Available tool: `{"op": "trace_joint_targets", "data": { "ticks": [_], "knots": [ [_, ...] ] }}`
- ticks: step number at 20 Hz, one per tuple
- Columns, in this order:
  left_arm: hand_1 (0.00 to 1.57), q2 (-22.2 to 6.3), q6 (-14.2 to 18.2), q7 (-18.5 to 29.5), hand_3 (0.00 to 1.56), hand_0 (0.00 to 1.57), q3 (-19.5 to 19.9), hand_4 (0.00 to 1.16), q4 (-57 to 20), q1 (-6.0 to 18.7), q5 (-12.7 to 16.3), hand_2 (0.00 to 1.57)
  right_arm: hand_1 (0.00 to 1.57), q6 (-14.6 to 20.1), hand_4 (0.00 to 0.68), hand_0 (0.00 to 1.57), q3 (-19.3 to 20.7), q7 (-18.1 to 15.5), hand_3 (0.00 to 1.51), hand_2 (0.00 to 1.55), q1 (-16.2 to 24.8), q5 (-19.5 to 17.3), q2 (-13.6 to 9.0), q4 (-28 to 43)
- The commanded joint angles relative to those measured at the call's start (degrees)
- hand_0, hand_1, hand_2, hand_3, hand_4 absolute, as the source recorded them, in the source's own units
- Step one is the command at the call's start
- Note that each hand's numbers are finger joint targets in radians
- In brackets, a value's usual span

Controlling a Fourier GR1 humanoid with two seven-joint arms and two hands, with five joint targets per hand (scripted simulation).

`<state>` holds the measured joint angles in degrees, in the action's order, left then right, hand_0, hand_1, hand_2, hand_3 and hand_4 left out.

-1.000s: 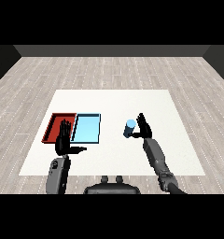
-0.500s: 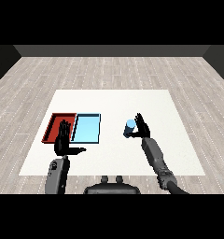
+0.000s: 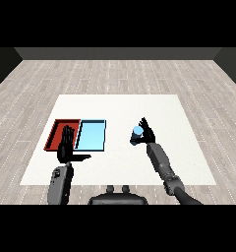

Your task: Pick the blue can and put it in the blue box

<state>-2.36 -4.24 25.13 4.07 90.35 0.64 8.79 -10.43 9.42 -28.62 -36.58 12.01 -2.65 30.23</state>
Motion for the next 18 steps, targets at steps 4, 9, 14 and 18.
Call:
{"op": "trace_joint_targets", "data": {
  "ticks": [4,9,14,18],
  "knots": [
    [0.00,-0.29,-1.30,-0.15,0.00,0.00,-0.49,0.00,3.98,-4.38,0.59,0.00,0.00,0.21,0.000,0.00,-0.81,0.55,0.00,0.00,0.51,-0.62,0.34,0.20],
    [0.00,2.26,1.73,1.64,0.00,0.00,-5.00,0.00,4.31,-6.29,-1.06,0.00,0.00,-2.33,0.000,0.00,1.52,-5.66,0.00,0.00,-5.31,-0.76,0.43,-11.46],
    [0.00,0.10,0.56,1.42,0.00,0.00,0.41,0.00,-2.12,0.58,-0.12,0.00,0.00,2.10,0.000,0.00,1.17,-3.86,0.00,0.00,-4.22,-0.90,1.75,-8.02],
    [0.00,0.06,0.76,0.65,0.00,0.00,0.14,0.00,-0.37,0.23,-0.14,0.00,1.53,8.93,0.582,1.53,0.70,-4.66,1.45,1.49,-7.88,-3.63,2.39,-13.18]
  ]
}}
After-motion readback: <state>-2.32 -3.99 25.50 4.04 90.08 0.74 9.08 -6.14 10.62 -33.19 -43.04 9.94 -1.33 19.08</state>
